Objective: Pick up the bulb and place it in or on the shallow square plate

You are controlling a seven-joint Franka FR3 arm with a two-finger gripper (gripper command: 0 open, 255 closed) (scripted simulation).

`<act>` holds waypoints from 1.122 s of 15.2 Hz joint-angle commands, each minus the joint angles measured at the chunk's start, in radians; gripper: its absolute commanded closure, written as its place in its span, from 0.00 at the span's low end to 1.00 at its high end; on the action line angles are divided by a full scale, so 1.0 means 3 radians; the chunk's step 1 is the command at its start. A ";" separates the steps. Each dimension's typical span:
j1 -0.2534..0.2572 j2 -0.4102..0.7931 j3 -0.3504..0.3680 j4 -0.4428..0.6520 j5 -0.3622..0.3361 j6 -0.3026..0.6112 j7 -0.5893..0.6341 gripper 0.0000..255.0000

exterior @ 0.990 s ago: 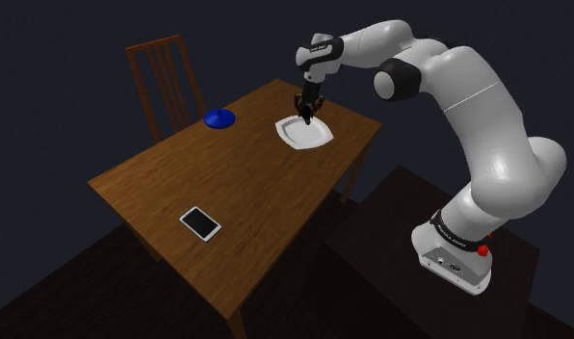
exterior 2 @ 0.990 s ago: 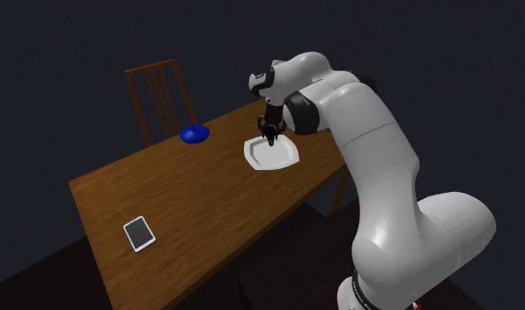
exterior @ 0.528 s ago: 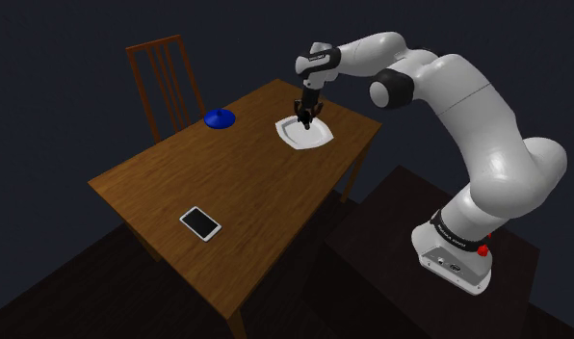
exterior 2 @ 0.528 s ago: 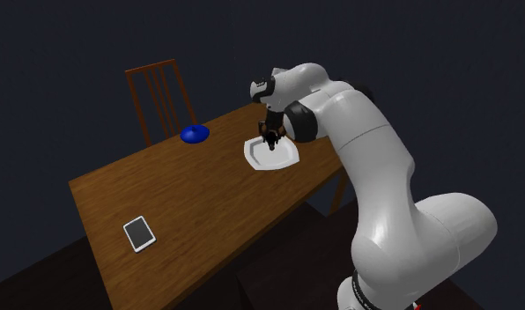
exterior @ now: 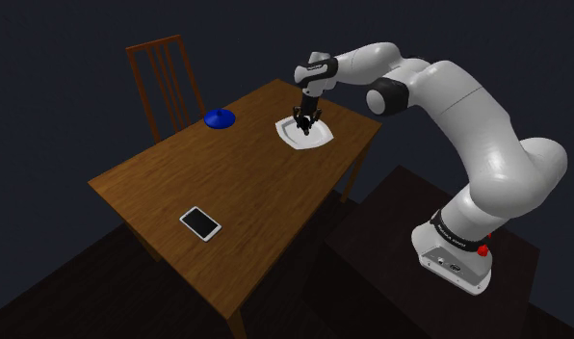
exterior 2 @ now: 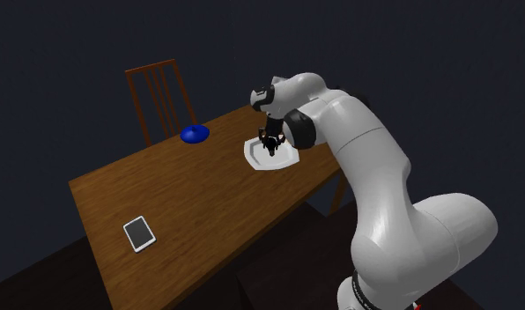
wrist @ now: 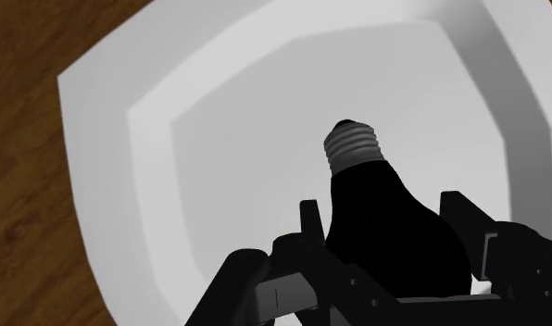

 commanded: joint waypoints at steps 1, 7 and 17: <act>-0.0001 0.0008 0.0001 0.0007 0.0001 0.0004 0.0000 1.00; -0.0002 0.0008 0.0001 0.0007 0.0001 0.0003 0.0000 0.00; -0.0028 -0.0213 -0.0044 0.0027 -0.0041 -0.0241 0.0017 0.00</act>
